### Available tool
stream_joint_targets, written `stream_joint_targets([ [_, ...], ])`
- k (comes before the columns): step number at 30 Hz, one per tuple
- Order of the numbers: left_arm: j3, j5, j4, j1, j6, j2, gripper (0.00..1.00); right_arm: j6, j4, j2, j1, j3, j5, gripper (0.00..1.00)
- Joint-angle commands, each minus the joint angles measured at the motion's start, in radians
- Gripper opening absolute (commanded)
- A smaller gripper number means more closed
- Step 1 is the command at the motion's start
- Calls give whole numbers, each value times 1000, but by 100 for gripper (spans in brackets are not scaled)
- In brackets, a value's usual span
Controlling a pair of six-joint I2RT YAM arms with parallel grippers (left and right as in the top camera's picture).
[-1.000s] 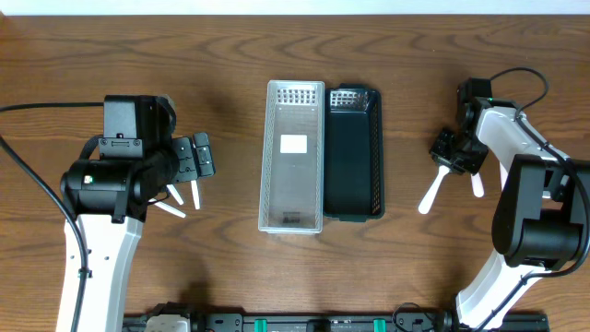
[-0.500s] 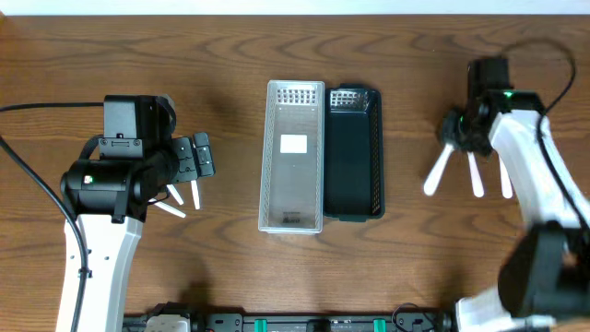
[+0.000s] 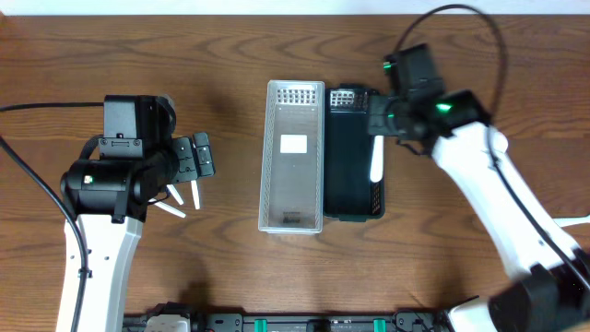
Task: Pack container
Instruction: 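Grasp the white fork and place it in the black basket, then move the right gripper down onto the second white fork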
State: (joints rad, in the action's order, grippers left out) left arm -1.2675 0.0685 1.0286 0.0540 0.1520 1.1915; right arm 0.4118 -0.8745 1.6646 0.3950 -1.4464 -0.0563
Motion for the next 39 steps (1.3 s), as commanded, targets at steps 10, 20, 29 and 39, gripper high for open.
stream_joint_targets([
  [10,-19,-1,2,-5,-17,4,98,-10,30,178,48,-7,15,77],
  [20,-19,-1,3,-5,-17,4,98,-49,-210,104,-132,-295,-128,81],
  [29,-18,-1,7,-5,-17,4,98,-313,-242,173,-479,-323,-93,91],
  [39,-13,-1,19,-5,-17,4,98,-502,-239,434,-607,-323,-29,99],
])
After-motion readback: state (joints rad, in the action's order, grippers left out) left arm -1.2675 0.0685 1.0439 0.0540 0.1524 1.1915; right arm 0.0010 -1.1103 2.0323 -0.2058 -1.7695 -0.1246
